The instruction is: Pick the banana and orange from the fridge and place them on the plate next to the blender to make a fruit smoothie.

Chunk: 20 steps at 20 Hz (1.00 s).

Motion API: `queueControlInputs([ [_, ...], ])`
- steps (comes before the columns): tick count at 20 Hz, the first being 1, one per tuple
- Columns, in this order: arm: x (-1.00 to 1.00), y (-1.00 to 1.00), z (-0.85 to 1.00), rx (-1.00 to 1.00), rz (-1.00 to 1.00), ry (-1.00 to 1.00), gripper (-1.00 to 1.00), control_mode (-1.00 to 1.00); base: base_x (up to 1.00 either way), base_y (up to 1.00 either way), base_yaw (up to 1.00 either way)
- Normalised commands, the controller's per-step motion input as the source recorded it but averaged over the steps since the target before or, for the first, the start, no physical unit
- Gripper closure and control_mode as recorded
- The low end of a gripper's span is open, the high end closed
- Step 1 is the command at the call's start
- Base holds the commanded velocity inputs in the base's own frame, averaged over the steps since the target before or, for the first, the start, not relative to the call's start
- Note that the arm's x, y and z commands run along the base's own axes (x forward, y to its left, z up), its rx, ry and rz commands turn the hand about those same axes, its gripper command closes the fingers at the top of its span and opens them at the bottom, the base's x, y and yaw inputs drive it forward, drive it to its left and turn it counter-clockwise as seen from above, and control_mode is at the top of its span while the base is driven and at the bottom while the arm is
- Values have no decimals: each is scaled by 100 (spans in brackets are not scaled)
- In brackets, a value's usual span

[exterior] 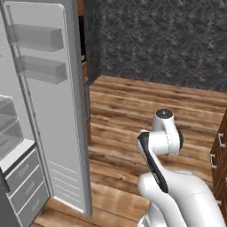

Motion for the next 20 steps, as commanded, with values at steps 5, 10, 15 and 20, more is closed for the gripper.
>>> queueControlInputs([
  [5,0,0,0,0,0,0,-100,100,-78,-66,62],
  [10,0,0,0,0,0,0,-100,100,-41,0,63],
  [15,0,0,0,0,0,0,-100,100,38,52,58],
  [20,0,0,0,0,0,0,-100,100,100,3,39],
])
